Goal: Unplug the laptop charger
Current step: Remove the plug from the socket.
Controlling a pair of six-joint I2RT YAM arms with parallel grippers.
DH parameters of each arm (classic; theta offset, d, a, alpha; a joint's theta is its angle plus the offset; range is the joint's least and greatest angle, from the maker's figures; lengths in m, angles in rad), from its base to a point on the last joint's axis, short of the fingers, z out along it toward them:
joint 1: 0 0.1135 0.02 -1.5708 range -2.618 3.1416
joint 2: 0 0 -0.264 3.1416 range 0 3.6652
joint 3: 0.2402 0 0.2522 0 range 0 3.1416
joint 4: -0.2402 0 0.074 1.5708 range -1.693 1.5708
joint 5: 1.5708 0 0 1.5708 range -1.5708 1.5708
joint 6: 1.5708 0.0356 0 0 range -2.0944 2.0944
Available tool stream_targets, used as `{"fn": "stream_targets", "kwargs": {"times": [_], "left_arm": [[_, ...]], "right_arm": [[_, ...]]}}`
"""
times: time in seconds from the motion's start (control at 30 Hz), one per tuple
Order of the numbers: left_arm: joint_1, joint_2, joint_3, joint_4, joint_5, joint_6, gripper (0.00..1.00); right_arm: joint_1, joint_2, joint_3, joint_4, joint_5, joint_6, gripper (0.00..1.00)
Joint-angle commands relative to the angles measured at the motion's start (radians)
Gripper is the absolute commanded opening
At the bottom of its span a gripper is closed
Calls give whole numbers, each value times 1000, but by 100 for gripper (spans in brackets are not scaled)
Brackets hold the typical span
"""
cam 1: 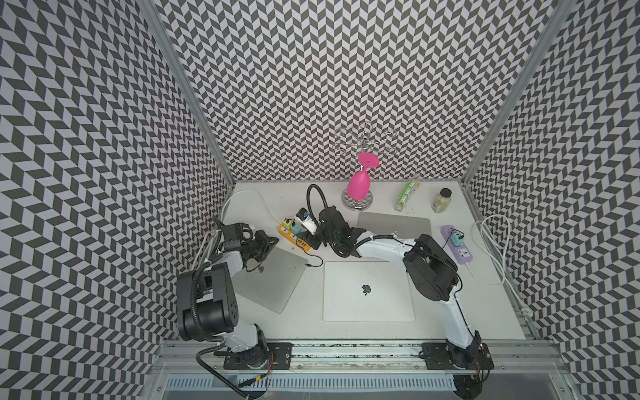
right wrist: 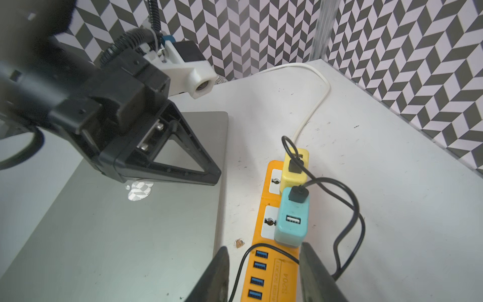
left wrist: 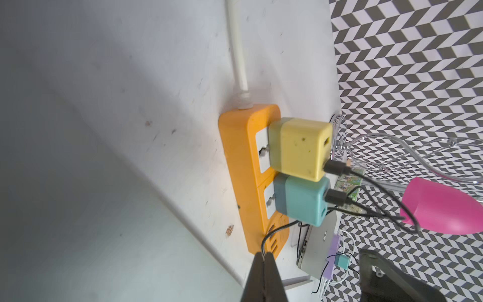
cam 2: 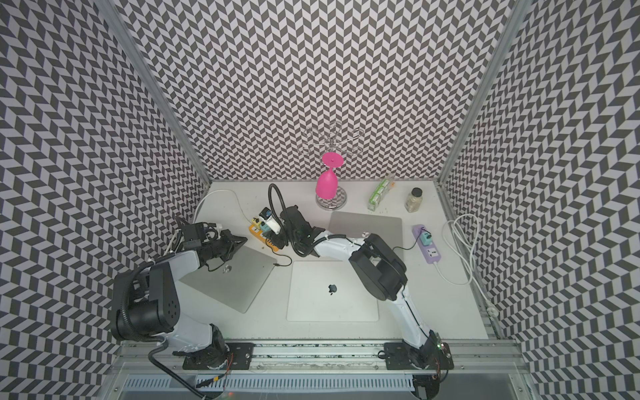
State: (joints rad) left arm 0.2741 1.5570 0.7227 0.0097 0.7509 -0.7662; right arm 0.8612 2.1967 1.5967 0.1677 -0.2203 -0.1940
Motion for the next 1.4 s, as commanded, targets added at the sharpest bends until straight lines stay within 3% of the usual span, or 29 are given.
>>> {"fn": "stream_targets", "kwargs": {"times": [0.0, 0.23, 0.67, 1.03, 1.37], "left_arm": [[12, 29, 37, 35, 28, -8, 0], [19, 72, 76, 38, 40, -4, 0], [28, 107, 89, 42, 58, 4, 0], [30, 118, 101, 41, 69, 4, 0], [30, 124, 102, 44, 78, 1, 0]], "right_arm": [[5, 34, 34, 74, 38, -2, 48], [3, 95, 94, 74, 67, -15, 57], [-7, 172, 180, 58, 55, 17, 63], [-16, 219, 224, 29, 61, 52, 60], [-16, 237, 217, 27, 91, 66, 50]]}}
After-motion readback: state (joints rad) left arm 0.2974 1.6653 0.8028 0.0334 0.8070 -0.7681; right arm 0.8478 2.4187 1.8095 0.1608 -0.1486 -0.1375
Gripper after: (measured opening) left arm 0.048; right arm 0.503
